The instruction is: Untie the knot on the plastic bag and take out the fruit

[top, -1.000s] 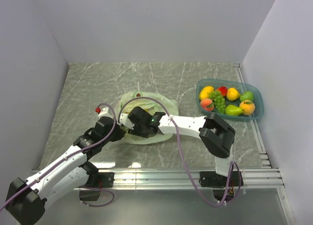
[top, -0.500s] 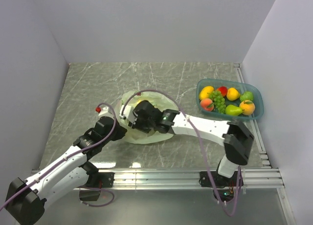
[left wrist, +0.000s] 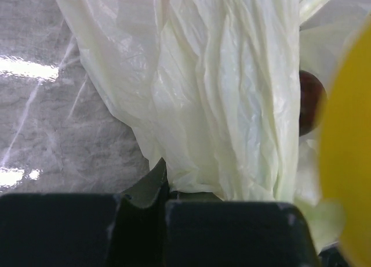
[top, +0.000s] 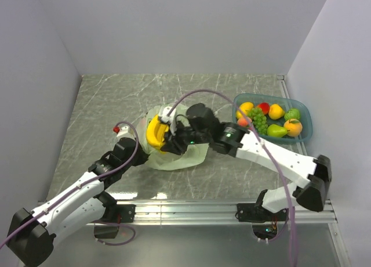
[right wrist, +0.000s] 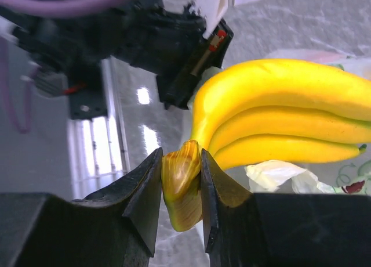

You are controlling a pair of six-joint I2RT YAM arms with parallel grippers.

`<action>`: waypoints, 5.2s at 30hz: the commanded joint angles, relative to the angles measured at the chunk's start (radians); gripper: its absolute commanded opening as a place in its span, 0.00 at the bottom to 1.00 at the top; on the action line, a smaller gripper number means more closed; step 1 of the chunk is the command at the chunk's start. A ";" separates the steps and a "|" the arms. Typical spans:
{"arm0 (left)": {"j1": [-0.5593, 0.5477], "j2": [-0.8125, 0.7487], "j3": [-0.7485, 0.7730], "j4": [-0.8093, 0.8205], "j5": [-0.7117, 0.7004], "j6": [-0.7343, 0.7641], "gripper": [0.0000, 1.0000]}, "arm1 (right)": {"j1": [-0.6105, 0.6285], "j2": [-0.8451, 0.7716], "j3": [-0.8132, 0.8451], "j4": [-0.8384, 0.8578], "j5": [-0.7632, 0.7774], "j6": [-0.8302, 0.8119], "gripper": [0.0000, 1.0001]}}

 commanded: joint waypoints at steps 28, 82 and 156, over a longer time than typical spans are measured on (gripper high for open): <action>-0.005 -0.073 0.019 0.026 0.017 0.019 0.01 | -0.990 -0.420 -0.291 0.180 0.513 0.459 0.00; -0.003 -0.128 0.064 -0.076 -0.018 -0.044 0.01 | -0.019 0.240 -0.103 0.190 0.477 0.097 0.70; -0.006 0.056 0.010 0.121 0.148 0.040 0.01 | -0.154 -0.156 -0.335 0.095 0.473 0.350 0.76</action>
